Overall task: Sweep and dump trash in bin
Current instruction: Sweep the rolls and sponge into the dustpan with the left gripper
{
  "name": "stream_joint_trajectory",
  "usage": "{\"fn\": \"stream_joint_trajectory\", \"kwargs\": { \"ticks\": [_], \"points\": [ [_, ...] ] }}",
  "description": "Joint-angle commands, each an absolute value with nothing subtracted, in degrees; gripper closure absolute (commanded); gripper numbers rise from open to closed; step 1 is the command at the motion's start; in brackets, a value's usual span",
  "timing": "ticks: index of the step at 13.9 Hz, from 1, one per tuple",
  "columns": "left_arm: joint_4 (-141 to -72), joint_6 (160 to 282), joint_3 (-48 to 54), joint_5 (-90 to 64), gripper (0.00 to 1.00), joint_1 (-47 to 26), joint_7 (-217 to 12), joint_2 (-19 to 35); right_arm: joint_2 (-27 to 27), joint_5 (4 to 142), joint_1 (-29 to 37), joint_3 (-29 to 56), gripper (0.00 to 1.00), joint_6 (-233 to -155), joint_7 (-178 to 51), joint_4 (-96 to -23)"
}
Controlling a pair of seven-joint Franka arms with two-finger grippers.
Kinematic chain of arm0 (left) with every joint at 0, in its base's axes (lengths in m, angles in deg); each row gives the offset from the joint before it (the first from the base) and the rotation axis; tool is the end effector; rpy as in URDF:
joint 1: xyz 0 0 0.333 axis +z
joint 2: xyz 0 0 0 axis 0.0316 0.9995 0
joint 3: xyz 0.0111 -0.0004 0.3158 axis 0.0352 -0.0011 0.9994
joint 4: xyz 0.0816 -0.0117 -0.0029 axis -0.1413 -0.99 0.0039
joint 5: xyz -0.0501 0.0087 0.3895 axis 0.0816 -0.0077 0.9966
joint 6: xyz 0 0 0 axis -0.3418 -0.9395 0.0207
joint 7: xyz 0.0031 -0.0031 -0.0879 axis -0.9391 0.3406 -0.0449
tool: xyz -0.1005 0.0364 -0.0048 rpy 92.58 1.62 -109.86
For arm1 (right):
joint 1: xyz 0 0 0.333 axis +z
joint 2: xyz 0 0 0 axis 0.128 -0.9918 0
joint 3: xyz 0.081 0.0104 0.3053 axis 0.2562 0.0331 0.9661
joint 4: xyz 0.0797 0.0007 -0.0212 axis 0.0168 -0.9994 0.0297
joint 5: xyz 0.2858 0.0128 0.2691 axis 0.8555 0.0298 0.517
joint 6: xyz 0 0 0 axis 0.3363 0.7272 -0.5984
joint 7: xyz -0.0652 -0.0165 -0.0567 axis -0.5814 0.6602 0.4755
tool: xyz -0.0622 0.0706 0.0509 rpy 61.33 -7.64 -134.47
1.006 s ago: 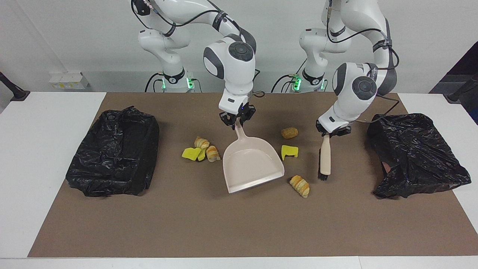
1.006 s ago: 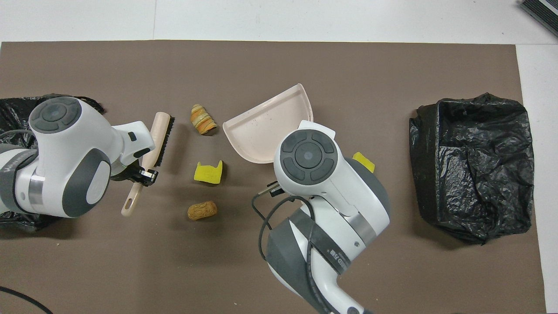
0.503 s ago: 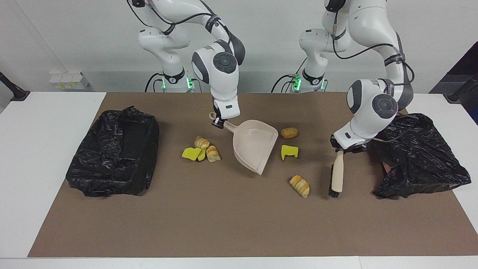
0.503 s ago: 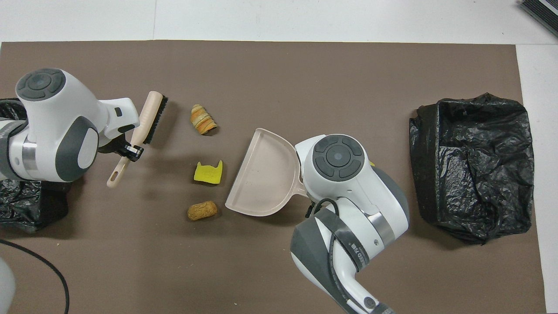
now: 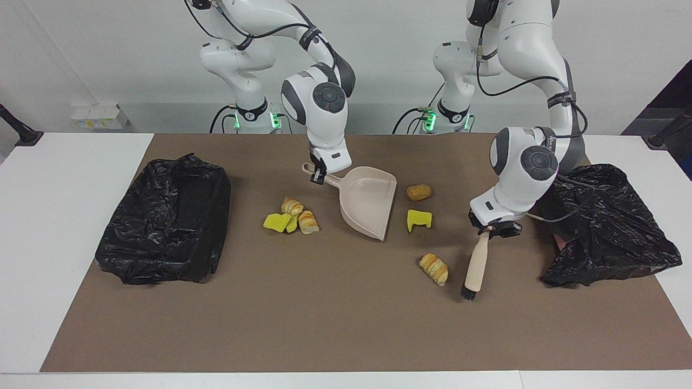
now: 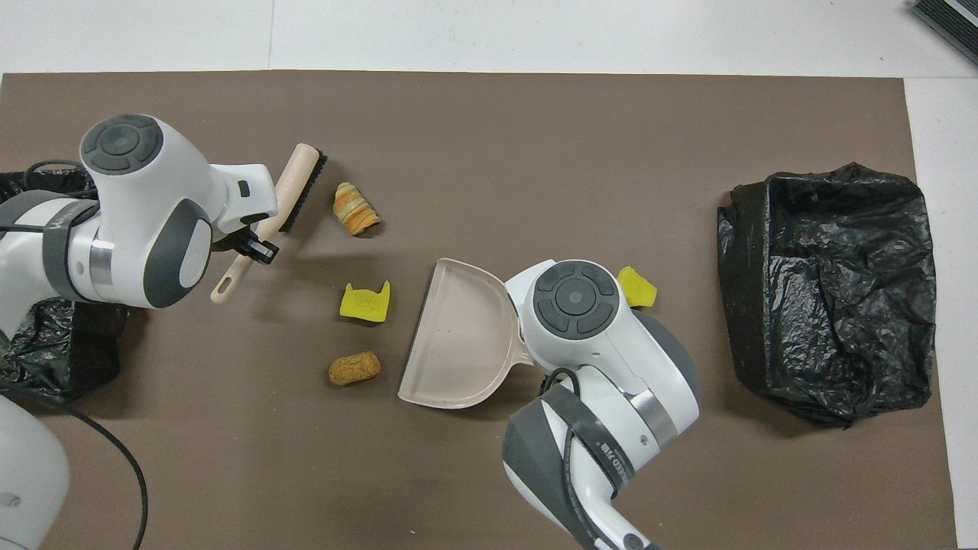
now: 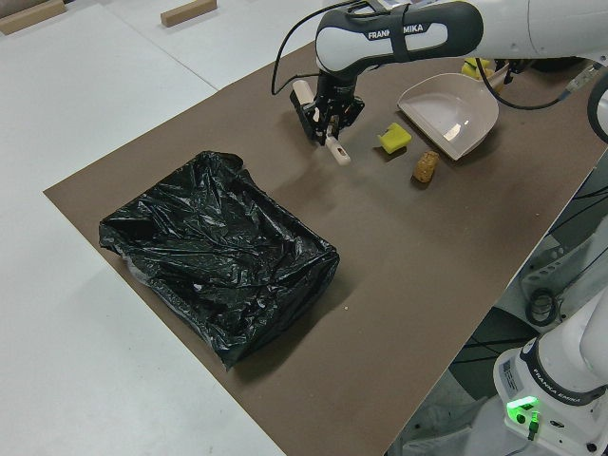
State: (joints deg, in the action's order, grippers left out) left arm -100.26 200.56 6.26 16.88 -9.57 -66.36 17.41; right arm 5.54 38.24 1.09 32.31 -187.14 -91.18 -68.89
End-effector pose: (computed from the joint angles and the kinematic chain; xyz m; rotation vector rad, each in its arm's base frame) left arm 0.6189 -0.1205 0.3540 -2.9306 0.9172 0.1347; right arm 0.4745 0.3078 0.3818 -2.5332 -1.8198 0.2934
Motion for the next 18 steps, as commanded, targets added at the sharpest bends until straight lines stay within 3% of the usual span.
{"fn": "stream_joint_trajectory", "kwargs": {
  "ticks": [1, 6, 10, 18],
  "points": [
    [-100.93, 201.26, 6.67, 22.61, 1.00, -13.12, -62.26, 17.14, 7.59, 39.81, 0.56, 32.36, 1.00, -188.74, -92.75, -71.16],
    [-106.36, 203.20, 6.67, 23.24, 1.00, -13.39, -52.14, 14.60, 7.85, 39.81, 0.56, 32.36, 1.00, -189.26, -92.22, -72.47],
    [-109.46, 197.59, 6.58, 23.42, 1.00, -15.06, -46.07, 11.78, 8.91, 39.81, 0.56, 32.36, 1.00, -192.69, -91.17, -74.94],
    [-115.17, 191.35, 6.41, 16.58, 1.00, -25.77, -57.30, 7.12, 8.91, 39.81, 0.56, 32.36, 1.00, -192.60, -91.25, -74.94]
  ]
}}
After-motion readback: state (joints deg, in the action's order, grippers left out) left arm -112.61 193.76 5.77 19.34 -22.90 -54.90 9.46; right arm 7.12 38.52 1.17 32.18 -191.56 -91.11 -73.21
